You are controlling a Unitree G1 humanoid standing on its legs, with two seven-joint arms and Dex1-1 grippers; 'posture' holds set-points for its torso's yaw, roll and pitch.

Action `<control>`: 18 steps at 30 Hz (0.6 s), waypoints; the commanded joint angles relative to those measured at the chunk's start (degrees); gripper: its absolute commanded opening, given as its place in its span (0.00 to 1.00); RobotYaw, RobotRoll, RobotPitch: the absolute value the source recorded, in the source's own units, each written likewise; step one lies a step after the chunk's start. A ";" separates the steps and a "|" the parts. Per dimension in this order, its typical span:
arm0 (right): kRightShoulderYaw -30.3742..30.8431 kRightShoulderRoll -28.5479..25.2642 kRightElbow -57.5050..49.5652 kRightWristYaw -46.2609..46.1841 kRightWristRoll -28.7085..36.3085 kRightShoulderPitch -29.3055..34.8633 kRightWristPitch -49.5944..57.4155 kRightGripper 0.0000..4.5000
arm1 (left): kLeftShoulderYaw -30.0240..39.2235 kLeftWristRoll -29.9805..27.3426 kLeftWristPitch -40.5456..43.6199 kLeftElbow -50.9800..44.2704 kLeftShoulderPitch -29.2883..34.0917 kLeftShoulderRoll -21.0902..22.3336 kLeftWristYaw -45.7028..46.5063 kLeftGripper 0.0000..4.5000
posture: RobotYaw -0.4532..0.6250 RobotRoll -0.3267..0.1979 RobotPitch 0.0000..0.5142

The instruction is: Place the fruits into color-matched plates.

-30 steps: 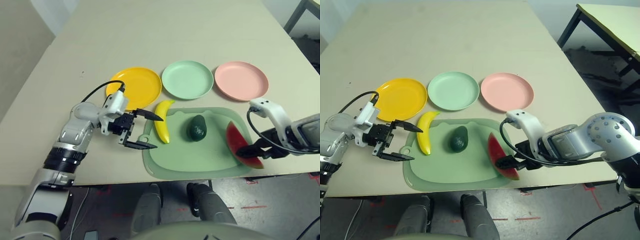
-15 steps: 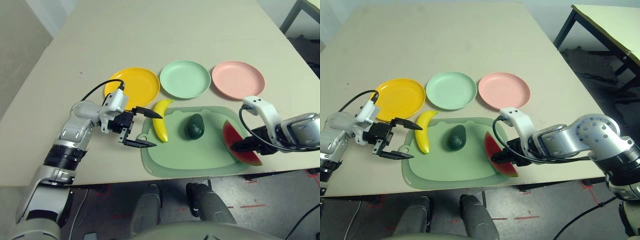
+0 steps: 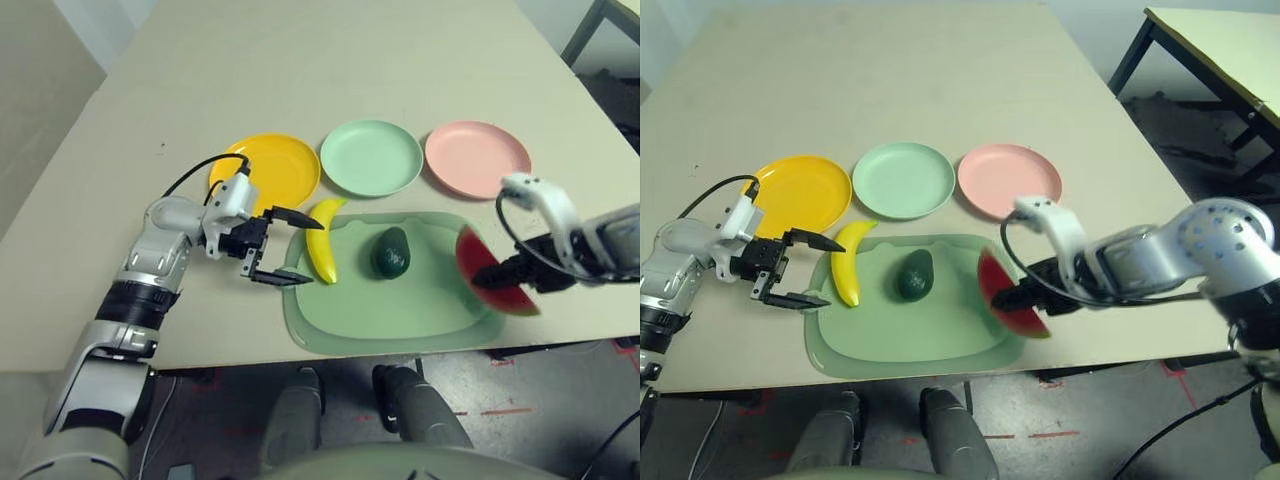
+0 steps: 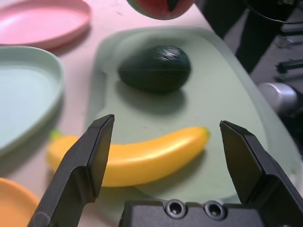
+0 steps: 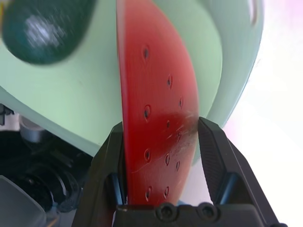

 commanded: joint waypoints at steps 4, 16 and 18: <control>-1.14 13.09 17.71 4.06 -16.49 -13.22 3.34 0.49 | -0.03 2.26 -2.71 2.91 -0.79 -0.71 -0.69 1.00 | 0.39 0.62 0.36; 10.75 31.66 53.81 42.88 -77.08 -30.72 -24.10 0.49 | 2.47 2.73 -1.44 2.61 -1.12 -0.16 1.88 1.00 | 0.45 0.62 0.38; 10.77 33.07 59.71 46.68 -83.88 -31.37 -29.01 0.49 | 2.85 2.62 -1.09 1.93 -0.45 0.25 2.00 1.00 | 0.46 0.62 0.39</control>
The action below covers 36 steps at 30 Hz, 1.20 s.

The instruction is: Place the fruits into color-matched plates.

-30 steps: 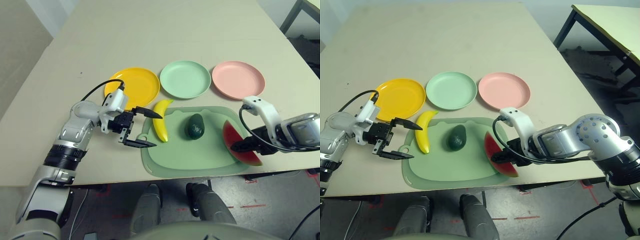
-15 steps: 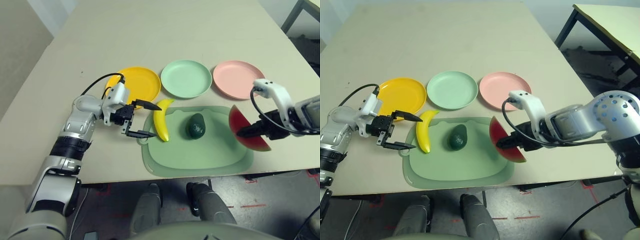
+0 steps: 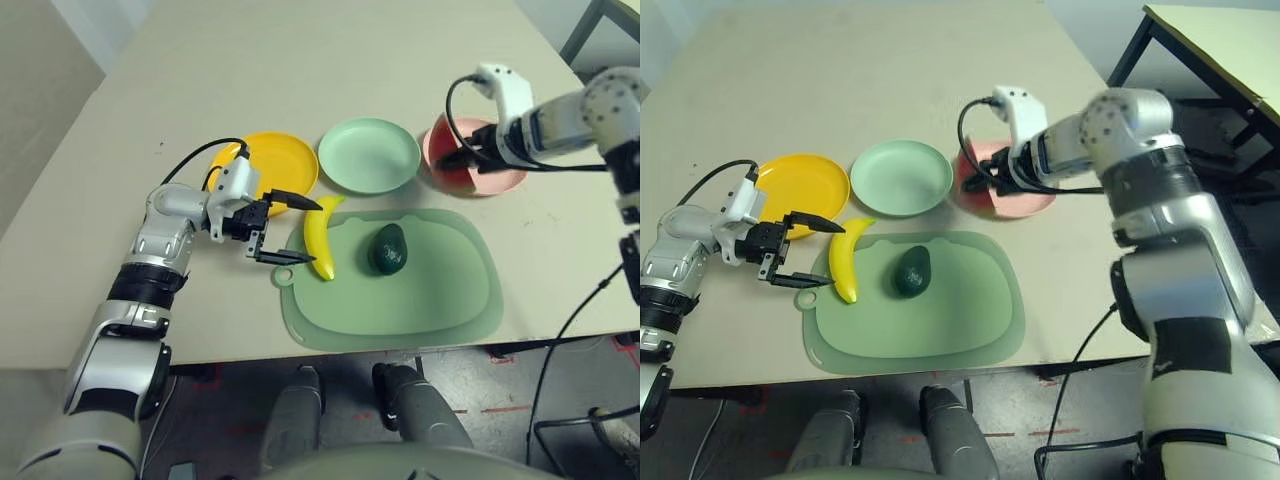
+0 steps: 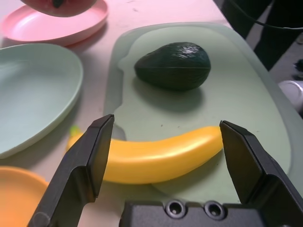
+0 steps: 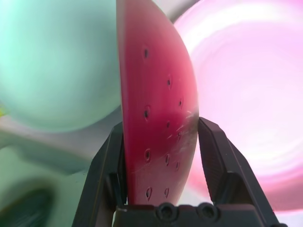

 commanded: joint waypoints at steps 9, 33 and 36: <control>-4.81 4.42 18.43 11.98 -27.01 1.01 -14.87 0.49 | 1.37 0.52 1.76 -2.70 2.69 1.60 0.94 1.00 | 0.45 0.62 0.39; 5.00 -14.79 -34.56 67.87 -38.89 12.95 -37.94 0.99 | 0.63 0.38 3.88 -4.16 4.24 2.28 -1.03 1.00 | 0.42 0.62 0.38; 8.72 -18.89 -41.90 68.29 -33.81 14.95 -51.98 0.99 | 0.31 0.39 4.35 -4.29 4.00 2.24 -1.63 1.00 | 0.42 0.62 0.38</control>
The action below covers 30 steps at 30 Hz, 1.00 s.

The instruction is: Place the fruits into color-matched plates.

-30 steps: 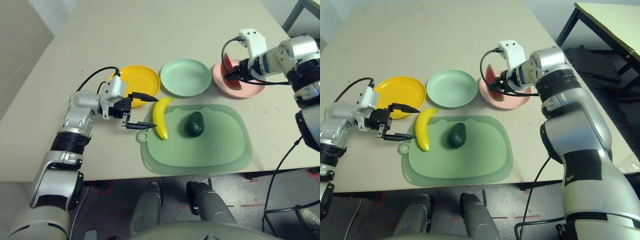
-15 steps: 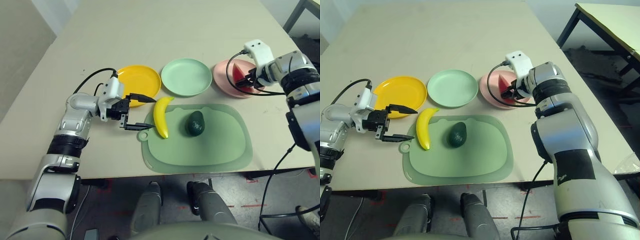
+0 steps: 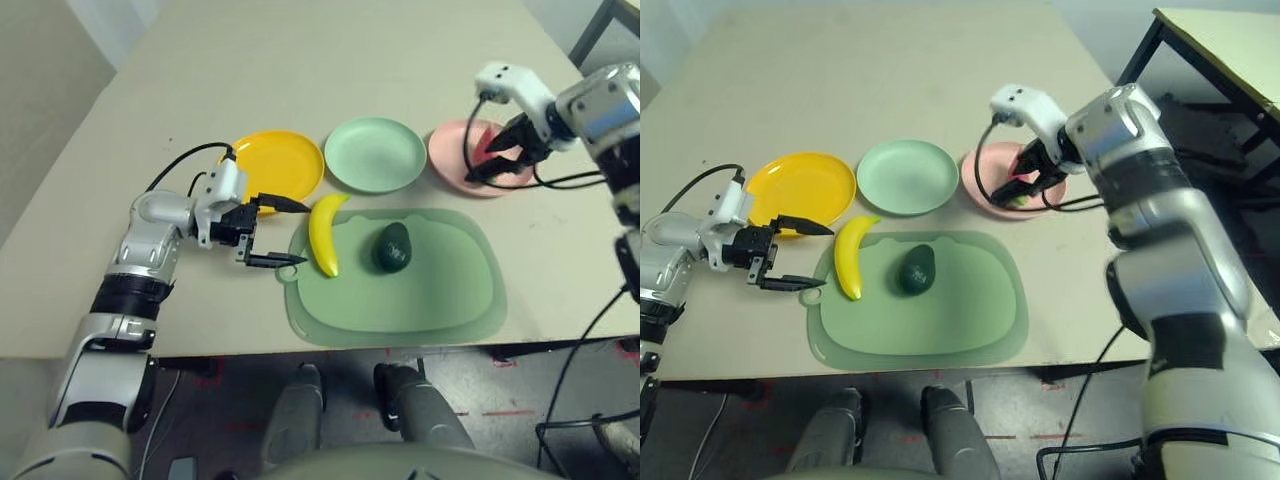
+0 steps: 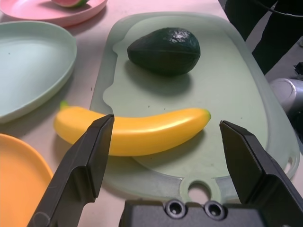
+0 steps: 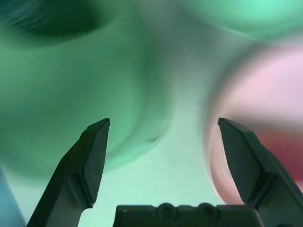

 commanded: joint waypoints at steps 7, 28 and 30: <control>8.34 0.26 -6.68 1.05 8.67 -1.58 -27.45 0.99 | -1.93 0.25 1.30 -2.32 0.60 0.00 -1.75 1.00 | 0.42 0.62 0.38; 8.14 16.73 9.79 1.05 0.93 -5.17 -41.93 0.99 | -0.95 -0.27 4.34 -6.83 2.50 -0.43 -0.27 1.00 | 0.46 0.62 0.39; 8.00 17.38 10.88 1.05 0.44 -4.70 -42.53 0.99 | -0.94 -0.17 4.39 -6.51 2.04 -0.40 -0.26 1.00 | 0.47 0.62 0.40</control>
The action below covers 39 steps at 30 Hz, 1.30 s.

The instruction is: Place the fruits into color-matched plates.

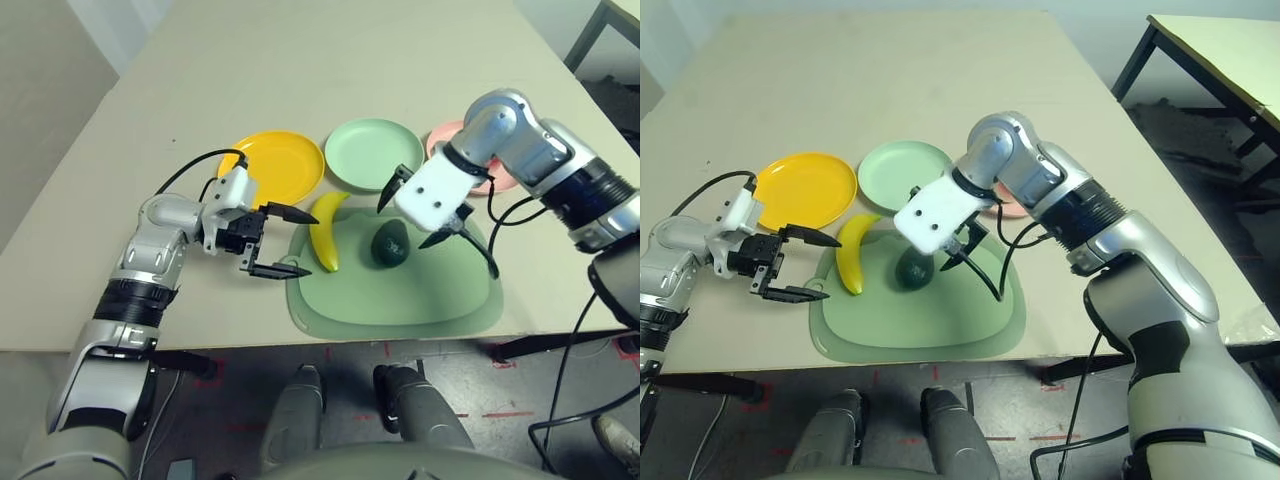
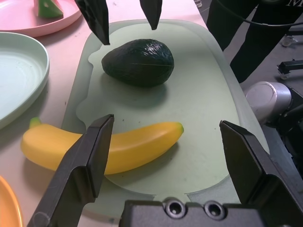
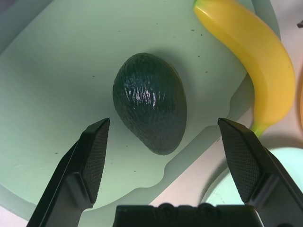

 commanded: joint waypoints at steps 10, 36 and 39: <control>2.60 1.00 -0.15 0.31 0.24 3.26 -1.13 0.99 | 0.41 -0.04 0.59 -0.76 0.44 0.54 -0.06 1.00 | 0.47 0.62 0.42; 4.24 1.43 -3.84 0.31 3.55 3.94 6.28 0.63 | 0.32 0.01 0.65 -0.51 0.32 0.50 0.36 1.00 | 0.47 0.62 0.43; 4.30 0.81 -5.00 0.31 4.96 3.12 8.61 0.63 | 0.27 0.03 0.78 -0.39 0.23 0.49 0.32 1.00 | 0.47 0.62 0.43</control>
